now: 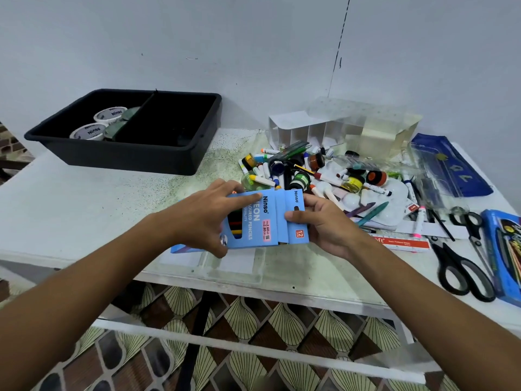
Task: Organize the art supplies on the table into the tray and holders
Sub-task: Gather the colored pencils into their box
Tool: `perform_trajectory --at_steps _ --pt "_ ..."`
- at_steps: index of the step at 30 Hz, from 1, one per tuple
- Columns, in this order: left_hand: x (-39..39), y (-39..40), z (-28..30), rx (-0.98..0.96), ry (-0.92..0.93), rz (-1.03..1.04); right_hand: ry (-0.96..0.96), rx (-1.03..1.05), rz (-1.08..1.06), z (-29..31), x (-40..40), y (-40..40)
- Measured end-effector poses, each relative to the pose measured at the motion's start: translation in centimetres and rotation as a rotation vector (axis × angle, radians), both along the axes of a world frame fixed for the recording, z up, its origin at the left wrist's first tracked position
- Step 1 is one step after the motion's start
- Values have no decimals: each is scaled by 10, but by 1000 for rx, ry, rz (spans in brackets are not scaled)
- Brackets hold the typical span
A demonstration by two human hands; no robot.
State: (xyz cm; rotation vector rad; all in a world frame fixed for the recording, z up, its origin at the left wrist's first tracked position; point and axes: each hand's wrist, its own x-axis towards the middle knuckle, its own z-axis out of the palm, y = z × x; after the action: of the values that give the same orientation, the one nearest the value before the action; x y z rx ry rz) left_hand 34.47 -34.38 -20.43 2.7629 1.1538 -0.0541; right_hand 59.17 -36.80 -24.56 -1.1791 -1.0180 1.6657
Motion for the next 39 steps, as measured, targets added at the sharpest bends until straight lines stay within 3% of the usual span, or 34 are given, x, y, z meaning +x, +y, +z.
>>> perform_trajectory --at_steps 13,20,24,27,32,36,39 --pt "-9 10 -11 82 22 63 -104 3 21 1 -20 21" --pt "-15 21 2 199 -199 344 158 62 46 26 -40 49" --pt "-15 30 15 237 -324 496 121 170 30 40 -70 66" --pt "-27 42 31 92 -466 588 109 179 -48 55 -87 89" --pt "-84 74 47 -513 -947 642 100 180 -70 78 -117 132" --pt "-126 115 53 -615 -1132 596 40 270 -92 91 -161 166" --pt "-158 158 58 -584 -1249 581 12 252 98 103 -188 190"
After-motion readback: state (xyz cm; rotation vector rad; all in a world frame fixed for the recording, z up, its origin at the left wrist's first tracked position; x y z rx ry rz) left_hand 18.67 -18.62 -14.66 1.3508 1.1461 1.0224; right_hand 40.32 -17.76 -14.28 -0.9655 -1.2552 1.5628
